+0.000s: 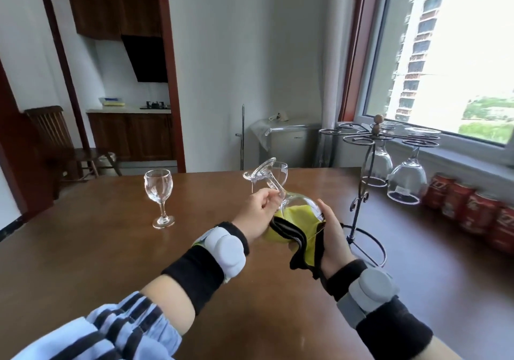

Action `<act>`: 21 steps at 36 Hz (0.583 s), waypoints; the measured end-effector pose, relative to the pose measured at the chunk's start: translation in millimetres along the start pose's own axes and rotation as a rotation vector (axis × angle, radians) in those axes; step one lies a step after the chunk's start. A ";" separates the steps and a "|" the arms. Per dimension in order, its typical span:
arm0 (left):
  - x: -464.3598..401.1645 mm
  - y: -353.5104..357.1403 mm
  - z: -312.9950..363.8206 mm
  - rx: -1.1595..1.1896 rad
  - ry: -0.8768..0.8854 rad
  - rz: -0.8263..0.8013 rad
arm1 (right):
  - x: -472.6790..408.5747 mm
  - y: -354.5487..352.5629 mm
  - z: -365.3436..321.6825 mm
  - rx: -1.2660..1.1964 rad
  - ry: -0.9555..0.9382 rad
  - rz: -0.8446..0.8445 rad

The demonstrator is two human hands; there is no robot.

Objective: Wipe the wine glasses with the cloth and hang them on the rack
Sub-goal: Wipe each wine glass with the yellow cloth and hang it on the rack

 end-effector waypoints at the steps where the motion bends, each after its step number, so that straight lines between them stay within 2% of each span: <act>1: -0.3 1.3 1.2 0.018 0.006 0.023 | 1.0 -0.3 1.7 0.008 0.007 0.006; 7: -15.7 32.1 11.9 0.158 0.010 0.036 | 5.5 -22.2 -3.2 -0.003 0.006 0.040; 13: -23.4 61.9 29.8 0.232 0.037 0.008 | 7.8 -52.6 -14.3 0.038 0.044 0.237; 21: -31.8 104.0 69.8 0.264 0.142 -0.137 | 15.3 -104.4 -56.0 0.143 -0.051 0.431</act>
Point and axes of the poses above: each hand's wrist, its own x-axis away from the middle knuckle, its own y-axis out of the palm, z = x × y, the point moved 5 cm from there along -x, towards the middle knuckle, and after that the axes turned 8 degrees about x, right-handed, at the moved point
